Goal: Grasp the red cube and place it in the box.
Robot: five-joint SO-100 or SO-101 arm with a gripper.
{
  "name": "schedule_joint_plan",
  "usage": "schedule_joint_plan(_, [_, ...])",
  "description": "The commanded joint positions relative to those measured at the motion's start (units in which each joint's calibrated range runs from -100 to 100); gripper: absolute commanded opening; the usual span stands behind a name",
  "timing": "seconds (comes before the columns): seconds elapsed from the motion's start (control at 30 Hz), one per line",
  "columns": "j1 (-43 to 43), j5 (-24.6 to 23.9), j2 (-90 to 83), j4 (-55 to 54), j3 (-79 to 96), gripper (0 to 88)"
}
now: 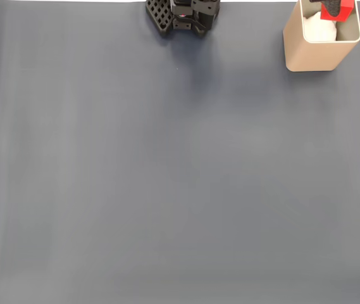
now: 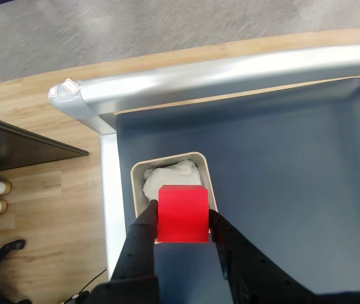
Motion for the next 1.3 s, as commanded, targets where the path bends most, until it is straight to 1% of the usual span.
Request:
schedule_joint_plan(0.0, [-0.5, -0.2, 0.3, -0.7, -3.3, 0.1])
schedule_joint_plan(0.43, [0.0, -0.1, 1.1, -3.1, -3.4, 0.4])
schedule_joint_plan(0.67, [0.2, -1.7, 1.2, -3.5, -3.4, 0.8])
schedule_joint_plan(0.77, [0.3, -3.4, 1.5, -4.7, -3.2, 0.6])
schedule_joint_plan(0.9, [0.2, -3.5, 1.7, -5.5, -2.8, 0.4])
schedule_joint_plan(0.97, [0.1, -3.3, 1.7, -6.0, -2.7, 3.6])
schedule_joint_plan(1.1, [0.3, -3.3, 1.8, -7.0, -2.6, 15.4])
schedule_joint_plan(1.27, [0.5, -3.2, 1.7, -7.4, -2.7, 24.0])
